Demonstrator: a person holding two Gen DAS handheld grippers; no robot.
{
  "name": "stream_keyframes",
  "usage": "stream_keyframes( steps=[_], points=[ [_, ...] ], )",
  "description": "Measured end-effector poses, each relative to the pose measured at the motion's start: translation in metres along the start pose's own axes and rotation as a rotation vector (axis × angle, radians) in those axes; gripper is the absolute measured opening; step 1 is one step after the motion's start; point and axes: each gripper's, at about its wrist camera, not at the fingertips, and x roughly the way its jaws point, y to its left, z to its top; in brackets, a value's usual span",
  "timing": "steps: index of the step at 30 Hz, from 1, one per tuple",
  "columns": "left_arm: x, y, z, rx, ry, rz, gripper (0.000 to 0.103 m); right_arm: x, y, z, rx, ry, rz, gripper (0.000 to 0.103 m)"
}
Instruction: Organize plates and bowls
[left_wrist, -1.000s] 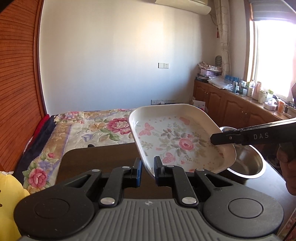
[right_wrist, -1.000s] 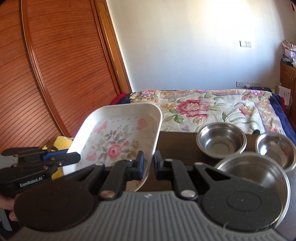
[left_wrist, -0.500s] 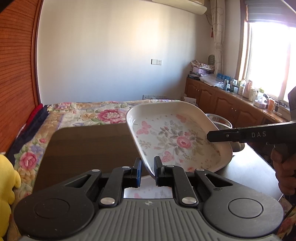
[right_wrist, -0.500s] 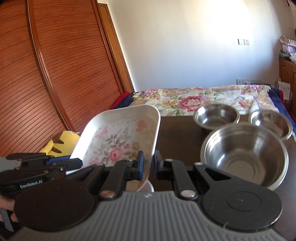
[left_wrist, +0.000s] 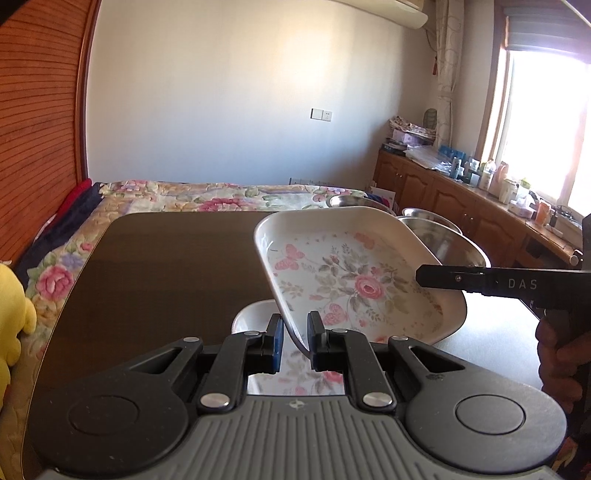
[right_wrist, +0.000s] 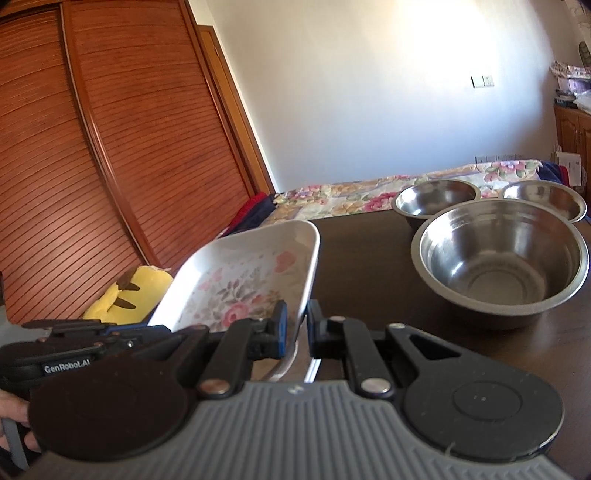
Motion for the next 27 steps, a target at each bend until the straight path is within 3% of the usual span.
stream_keyframes(
  steps=[12,27],
  points=[
    [-0.006,0.000,-0.018,-0.013,0.017,0.026,0.015,0.002,-0.004,-0.026,0.065,-0.001,0.036,0.013],
    [-0.001,0.003,-0.037,-0.028,0.046,0.038,0.015,0.002,0.004,-0.039,0.030,-0.013,0.000,0.013]
  ],
)
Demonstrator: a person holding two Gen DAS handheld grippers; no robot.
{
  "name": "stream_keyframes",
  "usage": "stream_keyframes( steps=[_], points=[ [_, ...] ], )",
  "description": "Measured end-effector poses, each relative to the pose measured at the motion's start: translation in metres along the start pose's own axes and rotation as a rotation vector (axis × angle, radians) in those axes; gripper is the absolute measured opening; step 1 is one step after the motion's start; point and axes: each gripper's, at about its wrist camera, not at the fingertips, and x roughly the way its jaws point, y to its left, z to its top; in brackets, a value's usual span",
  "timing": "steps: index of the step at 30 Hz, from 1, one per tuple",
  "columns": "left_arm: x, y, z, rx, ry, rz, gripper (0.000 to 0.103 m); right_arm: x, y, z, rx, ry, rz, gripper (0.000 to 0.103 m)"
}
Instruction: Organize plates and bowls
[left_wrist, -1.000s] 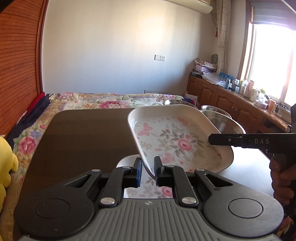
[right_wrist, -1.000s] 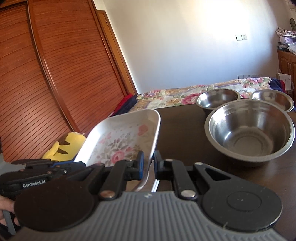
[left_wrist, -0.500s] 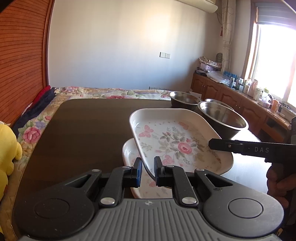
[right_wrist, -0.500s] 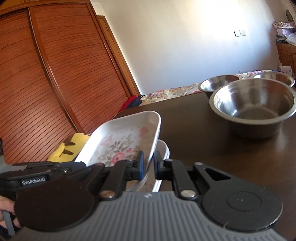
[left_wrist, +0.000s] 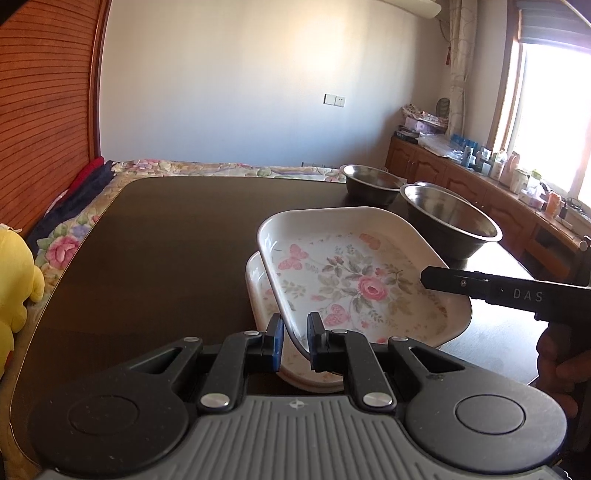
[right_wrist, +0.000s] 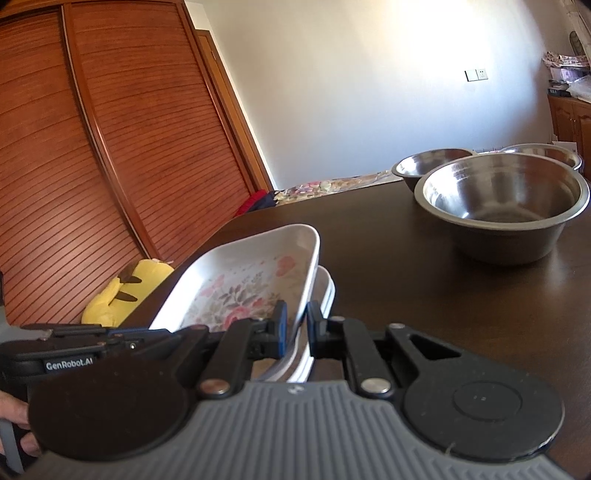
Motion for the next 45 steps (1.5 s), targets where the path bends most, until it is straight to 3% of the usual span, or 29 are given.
stream_keyframes(
  steps=[38,45],
  points=[
    [0.006,-0.001,0.001,-0.001,-0.012,0.038,0.016,0.004,0.014,-0.003,-0.080,0.011,-0.025,0.020],
    [-0.002,-0.001,0.004,0.002,-0.050,0.061,0.016,0.003,0.021,-0.004,-0.118,0.007,-0.030,0.020]
  ],
)
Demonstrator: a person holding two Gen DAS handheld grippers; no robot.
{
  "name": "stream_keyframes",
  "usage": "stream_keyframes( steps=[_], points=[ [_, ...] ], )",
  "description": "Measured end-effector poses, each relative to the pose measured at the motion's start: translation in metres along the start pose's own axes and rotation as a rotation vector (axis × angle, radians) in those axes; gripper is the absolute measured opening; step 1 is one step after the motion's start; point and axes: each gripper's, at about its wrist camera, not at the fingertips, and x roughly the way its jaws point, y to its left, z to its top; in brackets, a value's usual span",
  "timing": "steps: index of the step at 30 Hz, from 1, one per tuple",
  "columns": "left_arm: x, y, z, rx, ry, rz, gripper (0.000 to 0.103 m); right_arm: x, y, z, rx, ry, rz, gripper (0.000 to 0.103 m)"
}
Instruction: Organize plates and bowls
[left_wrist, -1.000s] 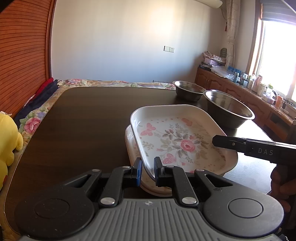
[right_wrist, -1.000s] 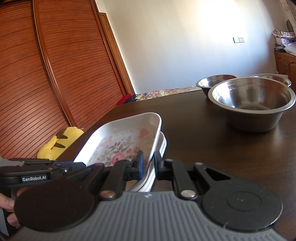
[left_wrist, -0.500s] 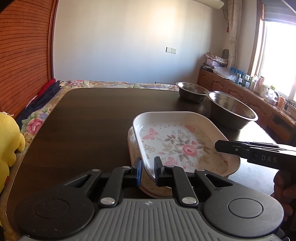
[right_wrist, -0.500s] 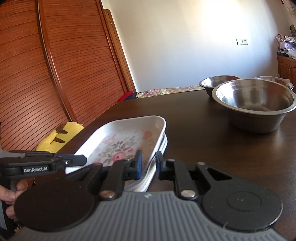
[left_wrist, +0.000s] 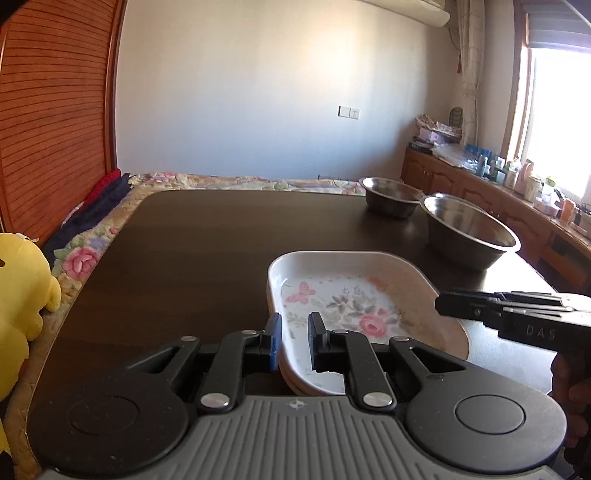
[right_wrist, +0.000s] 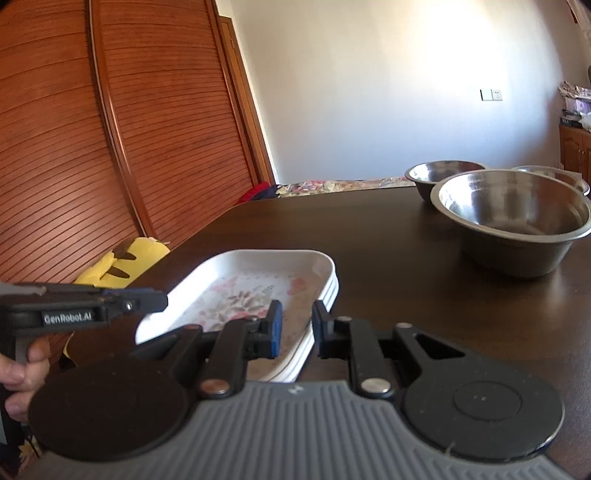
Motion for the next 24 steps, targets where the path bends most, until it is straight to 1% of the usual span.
stream_keyframes(
  steps=[14,19,24],
  points=[
    [-0.002,-0.006,0.001,0.023,-0.014,-0.003,0.016,-0.006,-0.005,0.003,0.004,-0.027,-0.012,0.020],
    [0.000,-0.011,0.005,0.028,-0.021,-0.016,0.016,-0.015,-0.011,0.008,-0.002,-0.055,-0.028,0.020],
    [0.008,-0.026,0.015,0.045,-0.035,-0.045,0.022,-0.033,-0.026,0.017,-0.024,-0.102,-0.082,0.020]
  ],
)
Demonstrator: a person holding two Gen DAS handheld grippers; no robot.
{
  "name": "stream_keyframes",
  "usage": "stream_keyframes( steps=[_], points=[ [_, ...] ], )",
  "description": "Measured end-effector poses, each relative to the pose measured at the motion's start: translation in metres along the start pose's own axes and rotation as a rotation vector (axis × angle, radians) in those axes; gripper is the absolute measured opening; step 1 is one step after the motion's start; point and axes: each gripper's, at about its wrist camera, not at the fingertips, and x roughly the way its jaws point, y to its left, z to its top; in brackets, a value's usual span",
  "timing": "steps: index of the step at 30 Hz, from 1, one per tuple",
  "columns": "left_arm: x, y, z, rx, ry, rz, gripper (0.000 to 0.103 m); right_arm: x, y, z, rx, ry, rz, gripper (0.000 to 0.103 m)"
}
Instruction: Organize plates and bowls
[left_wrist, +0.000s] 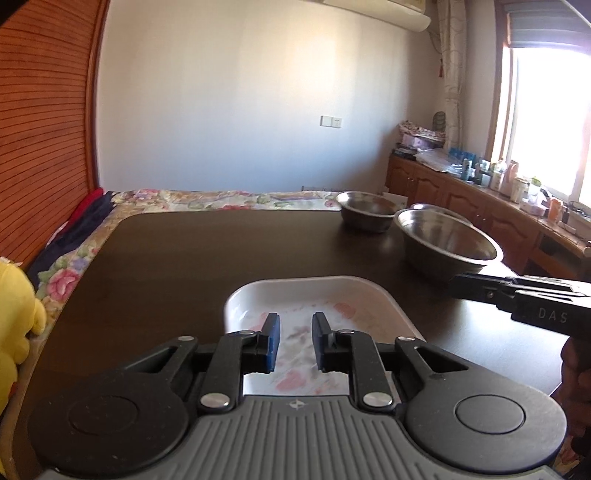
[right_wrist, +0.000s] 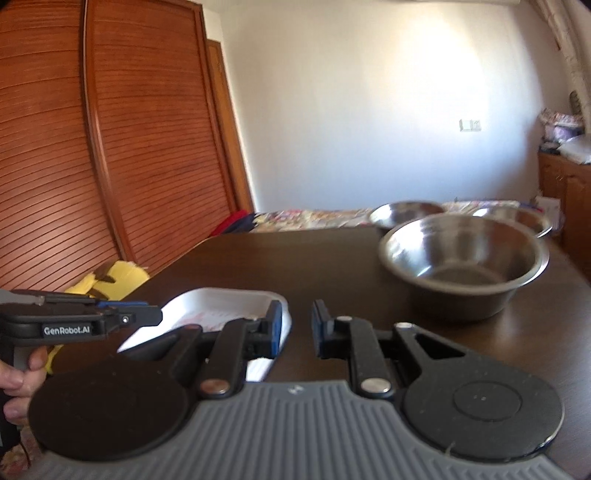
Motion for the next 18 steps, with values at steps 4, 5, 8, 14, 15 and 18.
stream_keyframes(
  steps=[4,5,8,14,15,18],
  points=[
    [0.013,-0.016,0.009,0.013,-0.004,-0.031,0.028,-0.010,-0.020,0.008,-0.022,-0.036,-0.058,0.020],
    [0.017,-0.021,0.011,0.016,-0.006,-0.037,0.031,-0.013,-0.026,0.010,-0.025,-0.045,-0.074,0.020],
    [0.030,-0.036,0.017,0.029,-0.006,-0.059,0.035,-0.018,-0.047,0.015,-0.024,-0.067,-0.117,0.020],
    [0.055,-0.068,0.030,0.064,-0.004,-0.096,0.056,-0.023,-0.088,0.019,-0.021,-0.090,-0.187,0.022],
    [0.059,-0.073,0.033,0.069,-0.003,-0.097,0.058,-0.021,-0.093,0.019,-0.021,-0.091,-0.195,0.022],
    [0.072,-0.086,0.038,0.082,0.003,-0.102,0.067,-0.016,-0.111,0.020,-0.018,-0.092,-0.211,0.023]
  ],
)
